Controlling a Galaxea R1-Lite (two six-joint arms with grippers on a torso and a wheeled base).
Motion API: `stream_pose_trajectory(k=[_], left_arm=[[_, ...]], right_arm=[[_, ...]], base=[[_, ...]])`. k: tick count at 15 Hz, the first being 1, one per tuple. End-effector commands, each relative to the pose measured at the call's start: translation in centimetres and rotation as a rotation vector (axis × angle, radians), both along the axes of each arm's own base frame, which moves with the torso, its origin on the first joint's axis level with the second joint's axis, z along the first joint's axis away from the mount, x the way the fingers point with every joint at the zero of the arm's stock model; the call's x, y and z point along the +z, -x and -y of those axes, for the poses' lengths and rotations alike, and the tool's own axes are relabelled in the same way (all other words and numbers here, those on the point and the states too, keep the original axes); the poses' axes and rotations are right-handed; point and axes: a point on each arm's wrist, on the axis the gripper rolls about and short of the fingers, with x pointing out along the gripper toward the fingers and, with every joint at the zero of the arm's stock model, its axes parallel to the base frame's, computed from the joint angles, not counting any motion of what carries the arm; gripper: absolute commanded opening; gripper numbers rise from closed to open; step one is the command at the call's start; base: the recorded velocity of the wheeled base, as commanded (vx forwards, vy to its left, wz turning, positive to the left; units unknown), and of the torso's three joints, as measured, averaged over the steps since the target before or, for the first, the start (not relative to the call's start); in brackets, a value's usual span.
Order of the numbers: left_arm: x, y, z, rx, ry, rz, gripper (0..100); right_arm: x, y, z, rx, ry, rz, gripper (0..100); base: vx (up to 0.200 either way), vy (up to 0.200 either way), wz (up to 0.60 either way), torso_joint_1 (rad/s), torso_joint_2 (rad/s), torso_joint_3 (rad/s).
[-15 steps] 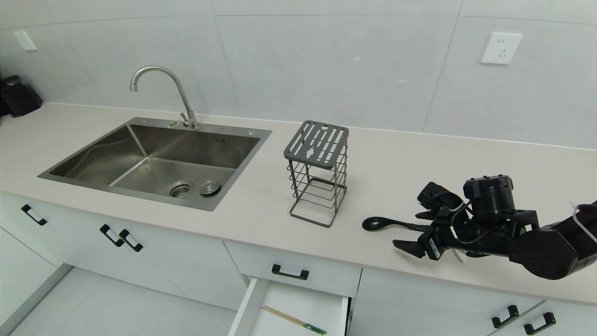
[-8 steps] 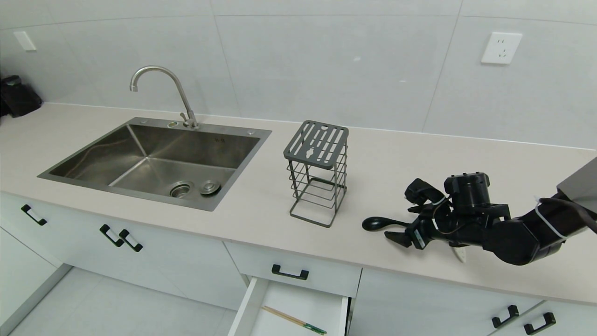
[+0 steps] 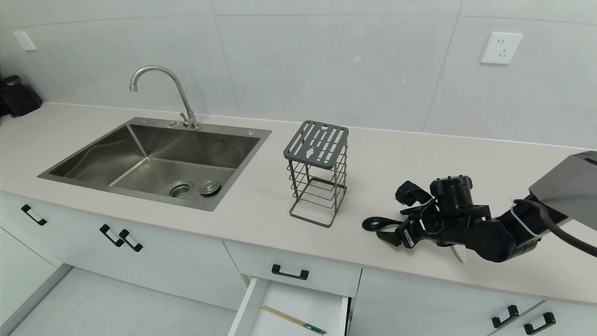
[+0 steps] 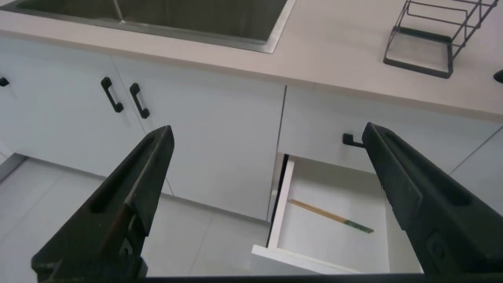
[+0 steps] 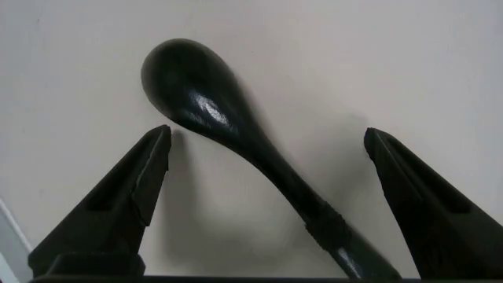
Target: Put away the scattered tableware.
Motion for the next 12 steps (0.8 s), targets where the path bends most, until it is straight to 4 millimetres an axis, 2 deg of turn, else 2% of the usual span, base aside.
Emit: stream_pose_trajectory(k=[1, 3, 4, 9, 12], left_arm=[[0.0, 0.0, 0.0, 0.001, 0.002, 0.0, 100], [0.0, 0.0, 0.0, 0.001, 0.0, 0.0, 100], [0.0, 0.0, 0.0, 0.001, 0.0, 0.0, 100], [0.0, 0.0, 0.0, 0.001, 0.0, 0.0, 100], [0.0, 0.0, 0.0, 0.001, 0.0, 0.0, 100]], right_arm=[[-0.5, -0.1, -0.1, 0.002, 0.003, -0.011, 100], [-0.8, -0.1, -0.2, 0.005, 0.006, -0.02, 100], [-0.9, -0.1, -0.3, 0.008, 0.006, -0.02, 0], [-0.5, 0.2, -1.0, 0.0, 0.018, -0.001, 0], [0.0, 0.5, -2.7, 0.034, -0.001, 0.067, 0]], base=[[0.0, 0.0, 0.0, 0.0, 0.0, 0.0], [0.0, 0.0, 0.0, 0.0, 0.0, 0.0], [0.0, 0.0, 0.0, 0.0, 0.0, 0.0], [0.0, 0.0, 0.0, 0.0, 0.0, 0.0], [0.0, 0.0, 0.0, 0.0, 0.0, 0.0]])
